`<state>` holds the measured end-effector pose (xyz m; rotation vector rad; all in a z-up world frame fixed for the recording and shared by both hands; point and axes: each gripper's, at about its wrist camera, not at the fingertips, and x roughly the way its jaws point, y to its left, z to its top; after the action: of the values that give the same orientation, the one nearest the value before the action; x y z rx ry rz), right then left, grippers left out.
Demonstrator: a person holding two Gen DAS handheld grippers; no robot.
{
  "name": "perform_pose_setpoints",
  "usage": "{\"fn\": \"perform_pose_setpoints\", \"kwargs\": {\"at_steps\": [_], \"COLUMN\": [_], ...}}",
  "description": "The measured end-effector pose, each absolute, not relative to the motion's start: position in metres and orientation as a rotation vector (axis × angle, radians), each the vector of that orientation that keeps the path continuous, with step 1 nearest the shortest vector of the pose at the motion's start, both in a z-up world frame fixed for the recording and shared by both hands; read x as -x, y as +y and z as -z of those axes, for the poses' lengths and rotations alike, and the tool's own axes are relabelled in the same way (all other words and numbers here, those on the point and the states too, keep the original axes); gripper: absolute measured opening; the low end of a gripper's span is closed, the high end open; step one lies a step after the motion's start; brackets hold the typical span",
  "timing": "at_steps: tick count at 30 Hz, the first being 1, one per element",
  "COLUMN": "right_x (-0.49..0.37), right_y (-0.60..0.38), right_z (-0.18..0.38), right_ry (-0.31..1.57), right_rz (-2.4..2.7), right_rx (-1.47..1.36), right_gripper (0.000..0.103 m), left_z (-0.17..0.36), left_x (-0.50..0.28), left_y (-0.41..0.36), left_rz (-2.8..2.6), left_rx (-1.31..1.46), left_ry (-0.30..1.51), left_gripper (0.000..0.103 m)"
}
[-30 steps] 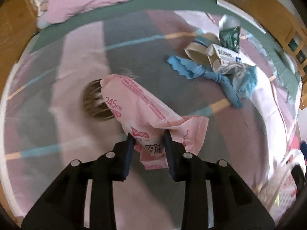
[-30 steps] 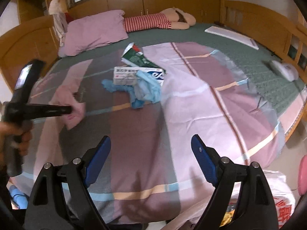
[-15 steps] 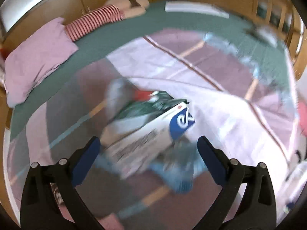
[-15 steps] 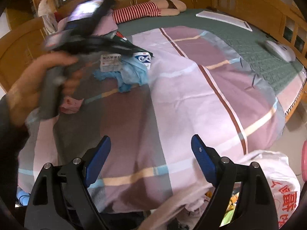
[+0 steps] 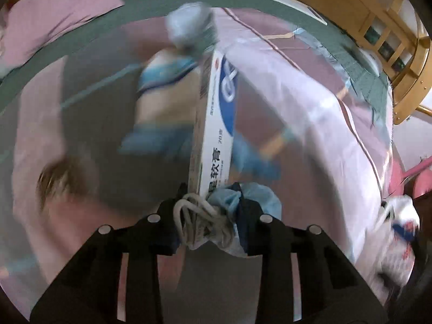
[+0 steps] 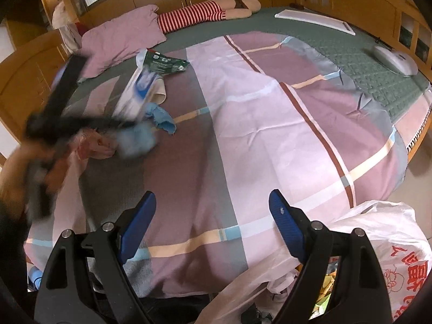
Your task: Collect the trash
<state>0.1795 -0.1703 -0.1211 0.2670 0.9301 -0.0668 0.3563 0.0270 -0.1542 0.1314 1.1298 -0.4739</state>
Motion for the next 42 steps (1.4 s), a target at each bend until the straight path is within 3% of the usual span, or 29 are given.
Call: {"fn": "perform_pose_setpoints", "kwargs": {"at_steps": [4, 6, 8, 10, 18, 25, 26, 28, 31, 39, 41, 42], "right_x": [-0.186, -0.191, -0.197, -0.207, -0.226, -0.218, -0.219, -0.221, -0.222, -0.192, -0.184, -0.180], "right_y": [-0.162, -0.155, -0.145, -0.131, -0.052, 0.045, 0.050, 0.056, 0.043, -0.015, -0.031, -0.040], "right_z": [0.121, 0.121, 0.121, 0.121, 0.113, 0.125, 0.129, 0.140, 0.144, 0.112, 0.107, 0.104], "right_ry": [0.924, 0.919, 0.924, 0.938, 0.961, 0.974, 0.988, 1.032, 1.047, 0.978, 0.974, 0.975], "right_rz": [0.041, 0.017, -0.018, -0.063, -0.295, -0.532, -0.536, -0.523, -0.504, -0.412, -0.387, -0.376], "right_rx": [-0.260, -0.261, -0.255, -0.244, -0.191, 0.084, 0.105, 0.128, 0.083, 0.007, -0.007, -0.015], "right_gripper": [0.084, 0.084, 0.084, 0.084, 0.084, 0.082, 0.077, 0.043, 0.016, 0.013, 0.013, 0.013], "left_z": [0.140, 0.126, 0.110, 0.102, 0.111, 0.117, 0.118, 0.121, 0.127, 0.140, 0.146, 0.148], "left_x": [-0.314, -0.294, -0.277, -0.268, -0.272, -0.275, -0.272, -0.272, -0.273, -0.273, -0.274, -0.273], "left_y": [0.076, 0.098, 0.123, 0.140, 0.214, 0.229, 0.231, 0.221, 0.207, 0.173, 0.161, 0.157], "left_rz": [0.442, 0.438, 0.389, 0.354, -0.006, -0.012, 0.000, 0.046, 0.107, 0.225, 0.239, 0.244], "left_rx": [-0.015, 0.061, 0.134, 0.196, 0.321, 0.361, 0.356, 0.347, 0.332, 0.285, 0.247, 0.236], "left_ry": [1.126, 1.080, 1.012, 0.956, 0.920, 0.955, 0.959, 0.971, 0.993, 1.051, 1.070, 1.081], "left_gripper": [0.034, 0.043, 0.077, 0.089, 0.089, 0.089, 0.089, 0.089, 0.089, 0.088, 0.069, 0.066]}}
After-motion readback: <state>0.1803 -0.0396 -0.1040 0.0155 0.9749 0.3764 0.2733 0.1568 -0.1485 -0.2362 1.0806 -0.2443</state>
